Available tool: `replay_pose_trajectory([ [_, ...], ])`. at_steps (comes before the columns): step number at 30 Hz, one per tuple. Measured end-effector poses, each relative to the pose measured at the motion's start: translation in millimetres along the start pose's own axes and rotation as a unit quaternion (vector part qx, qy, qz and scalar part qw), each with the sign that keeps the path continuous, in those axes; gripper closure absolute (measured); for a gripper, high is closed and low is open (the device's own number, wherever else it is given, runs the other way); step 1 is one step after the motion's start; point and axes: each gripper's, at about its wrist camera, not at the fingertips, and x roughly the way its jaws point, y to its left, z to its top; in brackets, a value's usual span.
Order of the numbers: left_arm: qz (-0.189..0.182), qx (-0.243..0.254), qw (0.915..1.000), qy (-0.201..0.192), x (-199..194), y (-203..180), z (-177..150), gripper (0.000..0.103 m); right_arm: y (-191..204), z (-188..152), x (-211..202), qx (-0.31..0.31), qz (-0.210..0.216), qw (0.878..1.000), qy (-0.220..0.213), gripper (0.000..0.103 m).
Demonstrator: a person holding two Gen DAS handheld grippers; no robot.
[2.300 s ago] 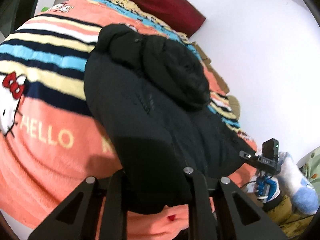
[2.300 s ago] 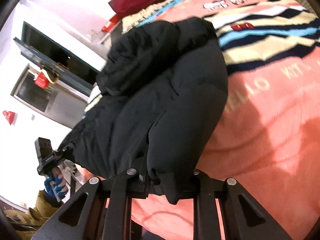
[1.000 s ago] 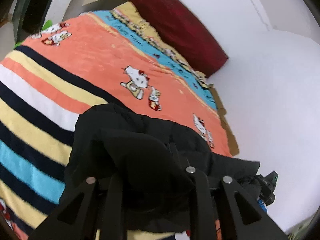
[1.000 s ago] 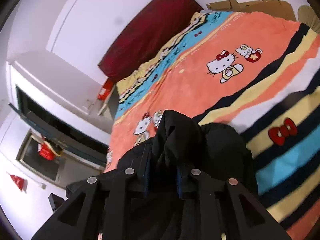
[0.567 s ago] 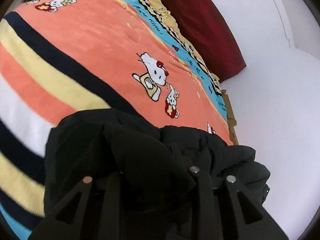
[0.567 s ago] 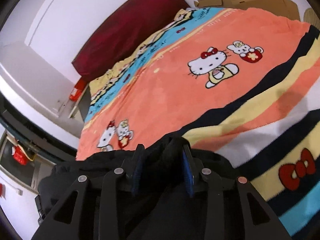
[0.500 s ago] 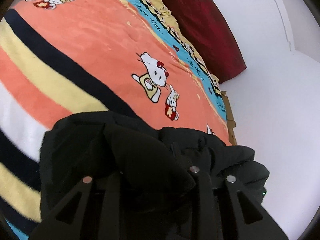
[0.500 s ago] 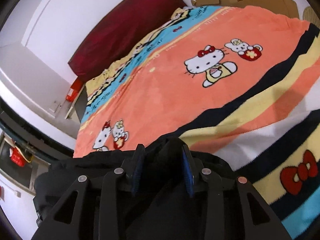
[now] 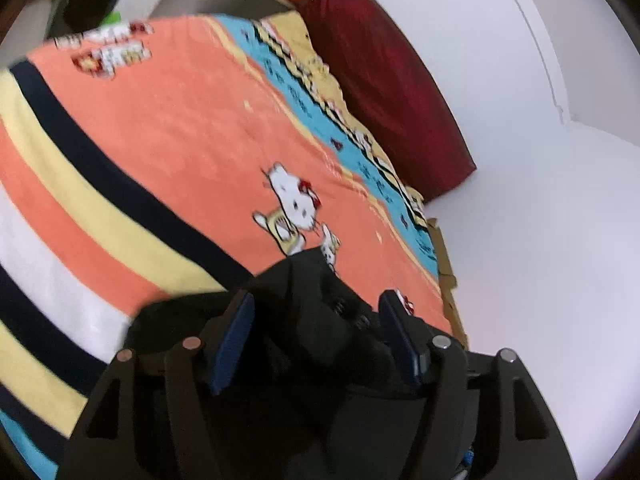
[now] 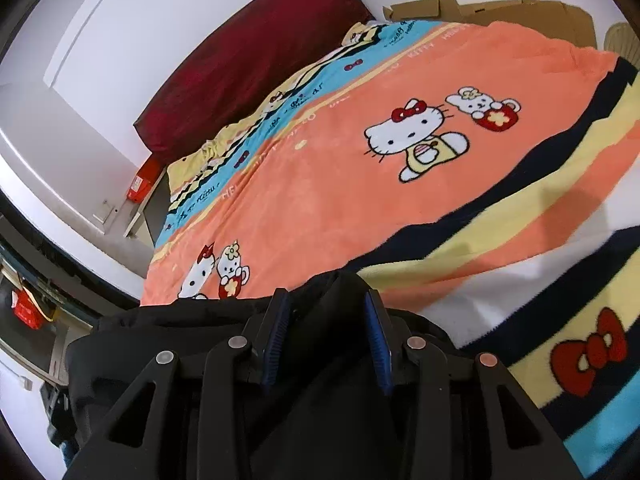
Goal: Fold large clothes
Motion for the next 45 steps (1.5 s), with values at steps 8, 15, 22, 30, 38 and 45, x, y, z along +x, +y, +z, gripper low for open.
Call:
replay_pose_trajectory([
  [8, 0.077, 0.103, 0.9915, -0.014, -47, -23, -19, 0.040, 14, -8, -38, -0.036, 0.010, 0.999, -0.025, 0.061],
  [15, 0.115, 0.178, 0.9772, -0.010, -56, -36, -77, 0.040, 40, -49, -70, -0.118, 0.021, 0.993, -0.025, 0.058],
  [22, 0.136, 0.251, 0.9580, -0.033, -54, -53, -138, 0.040, 54, -101, -82, -0.194, 0.019, 0.981, -0.010, 0.054],
  [30, 0.191, 0.333, 0.9220, -0.049, -33, -77, -194, 0.040, 71, -137, -84, -0.249, 0.025, 0.968, -0.016, 0.048],
  [38, 0.229, 0.355, 0.9044, -0.058, -21, -79, -204, 0.040, 65, -138, -75, -0.254, 0.019, 0.967, -0.008, 0.044],
  [45, 0.242, 0.369, 0.8953, -0.062, -15, -76, -206, 0.040, 60, -138, -69, -0.249, 0.019, 0.968, -0.009, 0.041],
])
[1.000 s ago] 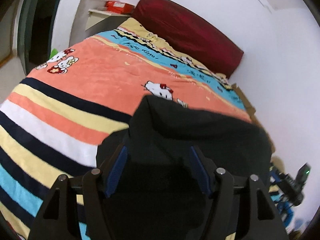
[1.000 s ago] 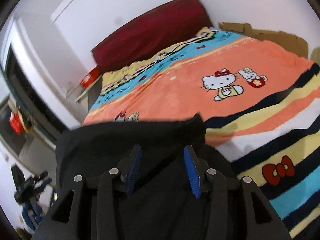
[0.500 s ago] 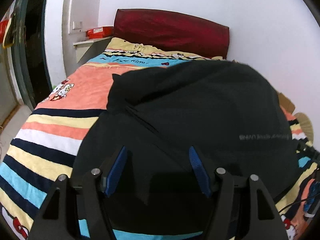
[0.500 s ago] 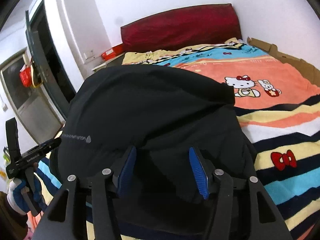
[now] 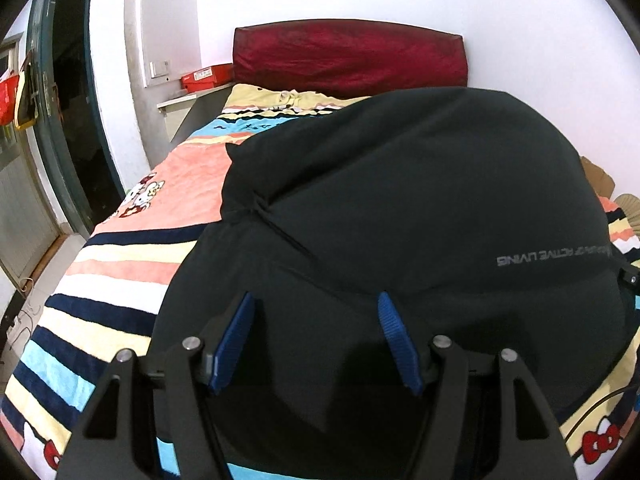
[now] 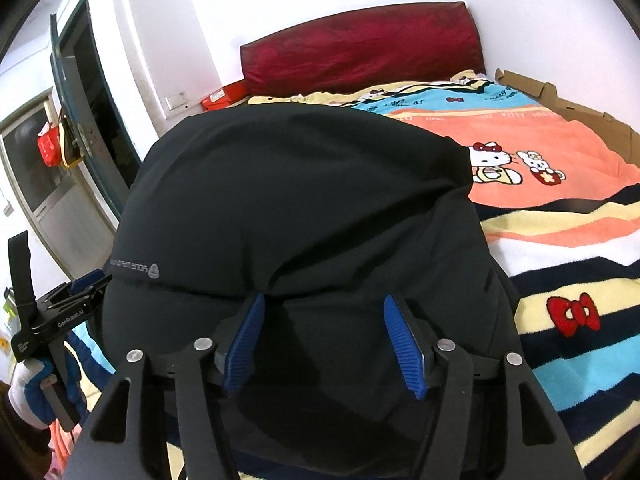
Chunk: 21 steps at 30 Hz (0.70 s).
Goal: Fold large clothes
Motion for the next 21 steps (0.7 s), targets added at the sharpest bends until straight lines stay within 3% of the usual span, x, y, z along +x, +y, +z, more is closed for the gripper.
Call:
replay_pose_trajectory([
  [5, 0.035, 0.003, 0.9994, 0.004, 1, 8, 0, 0.040, -16, -2, 3, 0.011, -0.016, 1.000, -0.002, 0.040],
  [11, 0.098, 0.059, 0.9934, 0.006, -3, -11, -2, 0.040, -21, 0, 4, 0.010, -0.036, 0.999, 0.004, 0.040],
  [16, 0.085, 0.052, 0.9949, 0.009, -6, -12, -3, 0.040, -13, 2, -1, 0.000, -0.040, 0.999, 0.003, 0.040],
  [21, 0.017, 0.005, 0.9994, 0.029, -17, -5, -1, 0.040, 3, 1, -13, -0.017, -0.026, 0.999, -0.011, 0.040],
])
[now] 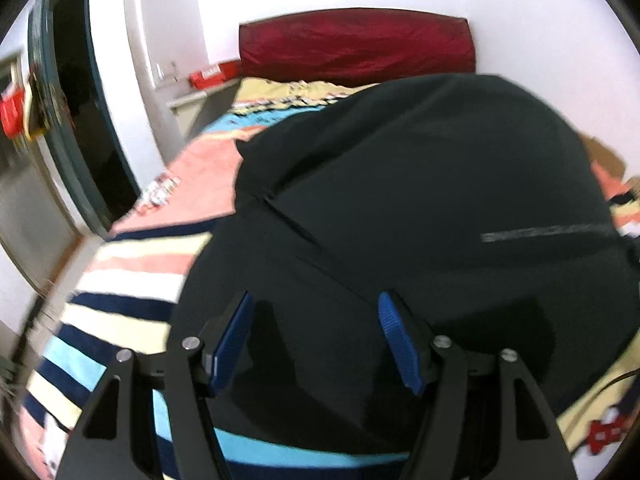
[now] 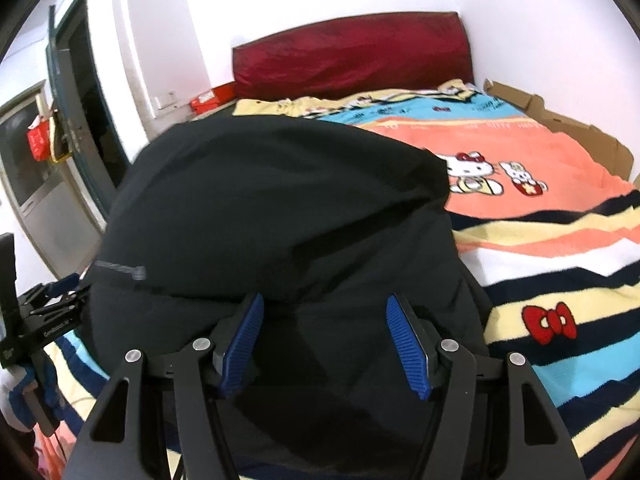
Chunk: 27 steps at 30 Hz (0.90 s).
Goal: Fold large clothes
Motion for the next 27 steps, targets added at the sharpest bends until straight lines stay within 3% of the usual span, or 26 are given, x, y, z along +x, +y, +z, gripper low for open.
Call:
replay_pose_trajectory([
  [7, -0.071, -0.030, 0.9963, 0.039, -1, -7, -7, 0.040, 16, -9, 4, -0.015, 0.016, 1.000, 0.013, 0.040],
  [12, -0.102, -0.051, 0.9919, 0.056, 8, 6, -12, 0.040, 3, -10, 10, -0.010, 0.000, 1.000, 0.023, 0.039],
  [15, -0.102, -0.070, 0.9906, 0.059, 8, 20, -7, 0.040, -12, -8, 14, 0.006, -0.017, 0.999, 0.031, 0.039],
  [17, -0.107, -0.062, 0.9913, 0.044, 2, 22, 3, 0.040, -17, -1, 12, 0.016, -0.031, 0.999, 0.036, 0.039],
  [21, -0.121, -0.004, 0.9926, 0.007, -7, 1, 38, 0.040, 3, 22, 5, -0.011, -0.011, 1.000, 0.015, 0.039],
  [25, -0.156, 0.031, 0.9870, 0.024, 16, -30, 70, 0.040, 33, 44, 17, -0.042, 0.025, 0.999, 0.012, 0.039],
  [27, -0.152, 0.048, 0.9868, 0.029, 34, -45, 88, 0.040, 42, 57, 38, -0.046, 0.036, 0.998, 0.024, 0.039],
])
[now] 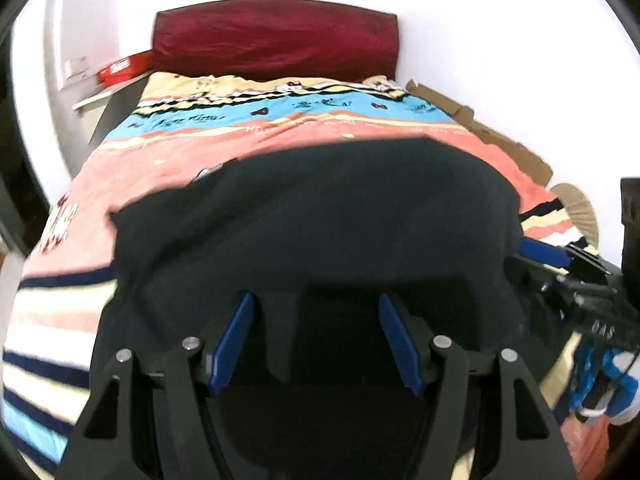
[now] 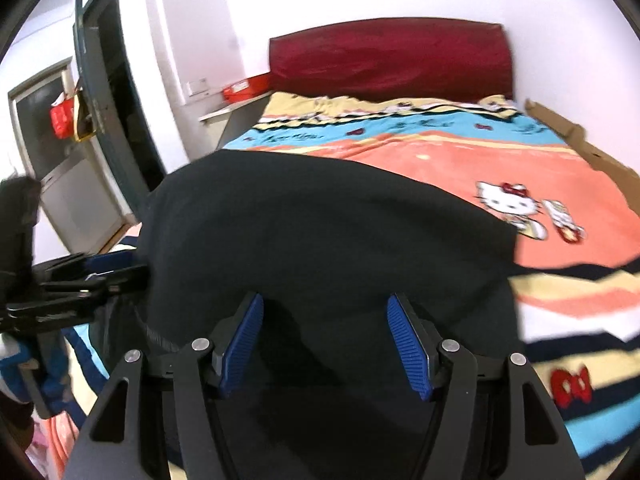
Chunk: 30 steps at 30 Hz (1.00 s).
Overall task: Fold large clothes
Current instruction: 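Lower the folded jacket onto the blanket with both grippers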
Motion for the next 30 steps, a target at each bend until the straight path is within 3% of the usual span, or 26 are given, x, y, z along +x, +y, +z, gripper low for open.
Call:
replay_pose_trajectory([
  [4, 0.038, 0.018, 0.9986, 0.032, 50, 3, 48, 0.039, -10, 39, 49, 0.023, -0.009, 0.999, 0.035, 0.039],
  [8, 0.065, 0.016, 0.9964, 0.052, 87, 9, 73, 0.038, -21, 71, 87, 0.023, -0.023, 0.998, 0.060, 0.039],
  [13, 0.047, -0.041, 0.9950, 0.078, 136, 42, 77, 0.021, -43, 77, 124, 0.041, -0.032, 0.996, 0.072, 0.033],
  [15, 0.033, -0.065, 0.9942, 0.079, 147, 51, 73, 0.020, -52, 71, 134, 0.057, -0.027, 0.995, 0.072, 0.031],
  [22, 0.028, -0.094, 0.9907, 0.094, 151, 67, 77, 0.019, -61, 79, 150, 0.062, -0.035, 0.994, 0.082, 0.029],
  [26, 0.059, -0.129, 0.9850, 0.099, 141, 108, 69, 0.020, -102, 73, 139, 0.101, -0.059, 0.990, 0.076, 0.028],
  [30, 0.110, -0.167, 0.9712, 0.129, 133, 152, 52, 0.019, -140, 55, 130, 0.137, -0.094, 0.982, 0.092, 0.028],
])
